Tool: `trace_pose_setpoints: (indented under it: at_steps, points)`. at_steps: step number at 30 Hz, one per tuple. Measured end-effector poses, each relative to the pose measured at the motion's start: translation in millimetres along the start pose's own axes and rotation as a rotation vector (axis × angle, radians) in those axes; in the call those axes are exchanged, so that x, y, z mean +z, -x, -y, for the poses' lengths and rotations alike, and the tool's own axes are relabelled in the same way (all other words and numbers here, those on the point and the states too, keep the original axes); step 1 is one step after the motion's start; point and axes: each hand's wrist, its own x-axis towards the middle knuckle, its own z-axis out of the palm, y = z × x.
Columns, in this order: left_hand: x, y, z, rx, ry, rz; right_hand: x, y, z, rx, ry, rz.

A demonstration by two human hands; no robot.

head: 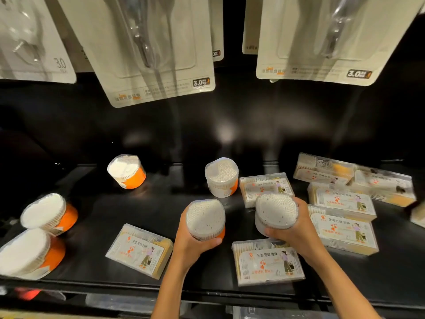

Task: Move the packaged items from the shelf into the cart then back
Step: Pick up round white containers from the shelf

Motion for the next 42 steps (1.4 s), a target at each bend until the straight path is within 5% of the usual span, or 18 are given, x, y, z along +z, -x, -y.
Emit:
trace_pose_setpoints:
  at_steps: [7,21,29,42]
  points:
    - [0,-9,-30,0.121,-0.002,-0.001,-2,4,21,-0.053,-0.003,-0.035]
    - [71,-11,-106,0.203,0.101,0.260,-82,81,50,-0.136,-0.040,-0.309]
    - [182,58,-147,0.284,0.131,0.554,-167,192,26,-0.124,-0.021,-0.508]
    - [425,296,-174,0.271,0.170,1.111,-339,451,-61,0.086,0.020,-0.912]
